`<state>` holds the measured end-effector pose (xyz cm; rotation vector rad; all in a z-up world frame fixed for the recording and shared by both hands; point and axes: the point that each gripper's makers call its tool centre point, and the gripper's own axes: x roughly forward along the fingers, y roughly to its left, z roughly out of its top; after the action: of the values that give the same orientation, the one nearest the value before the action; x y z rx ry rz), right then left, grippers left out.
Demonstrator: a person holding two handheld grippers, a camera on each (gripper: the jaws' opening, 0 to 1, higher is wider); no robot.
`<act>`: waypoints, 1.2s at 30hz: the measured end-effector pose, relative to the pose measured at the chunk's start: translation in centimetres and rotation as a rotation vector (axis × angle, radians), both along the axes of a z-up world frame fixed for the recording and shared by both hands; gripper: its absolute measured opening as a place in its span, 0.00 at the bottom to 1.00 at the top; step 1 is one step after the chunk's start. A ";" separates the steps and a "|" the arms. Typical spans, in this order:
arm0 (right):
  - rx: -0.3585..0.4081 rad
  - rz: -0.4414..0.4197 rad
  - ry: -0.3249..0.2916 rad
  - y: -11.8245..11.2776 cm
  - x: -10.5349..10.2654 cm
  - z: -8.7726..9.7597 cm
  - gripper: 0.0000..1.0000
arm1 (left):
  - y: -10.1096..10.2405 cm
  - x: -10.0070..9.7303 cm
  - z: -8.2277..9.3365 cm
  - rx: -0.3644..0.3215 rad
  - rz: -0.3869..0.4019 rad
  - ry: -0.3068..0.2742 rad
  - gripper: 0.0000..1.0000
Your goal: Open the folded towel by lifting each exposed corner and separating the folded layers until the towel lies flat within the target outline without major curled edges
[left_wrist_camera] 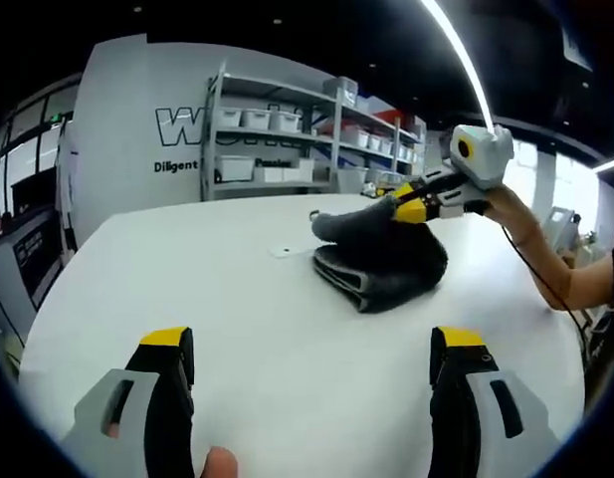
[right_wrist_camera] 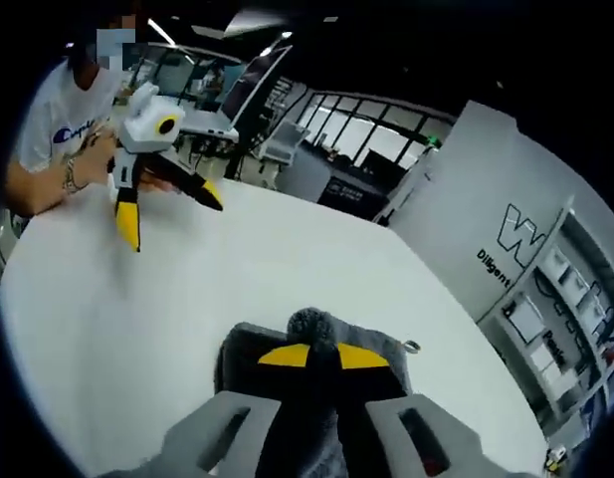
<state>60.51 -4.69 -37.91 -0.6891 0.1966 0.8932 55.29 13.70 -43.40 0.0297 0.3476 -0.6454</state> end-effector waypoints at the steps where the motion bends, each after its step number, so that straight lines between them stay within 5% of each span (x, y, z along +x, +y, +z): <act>1: 0.011 -0.013 -0.003 -0.5 -0.1 0.3 0.03 | 0.0 0.0 0.0 0.001 -0.001 0.000 0.97; 17: 0.063 -0.129 -0.081 -7.4 -0.7 2.4 0.03 | 0.0 0.1 -0.2 0.006 -0.005 0.004 0.97; 36: 0.074 -0.304 -0.113 -16.7 -1.9 1.1 0.03 | -0.4 0.0 -0.9 0.021 -0.016 0.021 0.97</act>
<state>58.61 -21.42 -36.81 -0.6192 0.1611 0.5666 55.32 13.28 -44.26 0.0455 0.3743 -0.6583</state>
